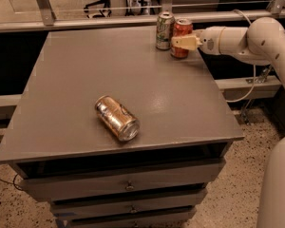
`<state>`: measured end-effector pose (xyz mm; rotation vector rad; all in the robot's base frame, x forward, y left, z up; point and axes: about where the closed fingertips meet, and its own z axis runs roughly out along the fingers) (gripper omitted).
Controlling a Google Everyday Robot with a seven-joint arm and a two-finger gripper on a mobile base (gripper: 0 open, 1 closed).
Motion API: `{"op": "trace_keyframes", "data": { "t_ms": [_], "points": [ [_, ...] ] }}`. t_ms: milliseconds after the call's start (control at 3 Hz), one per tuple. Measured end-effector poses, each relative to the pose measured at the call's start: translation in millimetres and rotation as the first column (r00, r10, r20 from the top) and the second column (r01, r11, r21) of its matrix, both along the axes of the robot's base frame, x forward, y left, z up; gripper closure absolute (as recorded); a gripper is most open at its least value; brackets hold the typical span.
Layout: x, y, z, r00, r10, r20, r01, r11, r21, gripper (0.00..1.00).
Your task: Move coke can near 7up can
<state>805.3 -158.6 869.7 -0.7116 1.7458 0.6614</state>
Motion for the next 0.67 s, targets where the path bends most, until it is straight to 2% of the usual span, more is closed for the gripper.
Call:
{"op": "trace_keyframes", "data": {
  "t_ms": [333, 667],
  "points": [
    [0.0, 0.0, 0.0, 1.0, 0.0, 0.0, 0.0, 1.0, 0.0, 0.13],
    [-1.2, 8.4, -4.9, 0.9987, 0.051, -0.004, -0.051, 0.999, -0.014, 0.0]
  ]
}}
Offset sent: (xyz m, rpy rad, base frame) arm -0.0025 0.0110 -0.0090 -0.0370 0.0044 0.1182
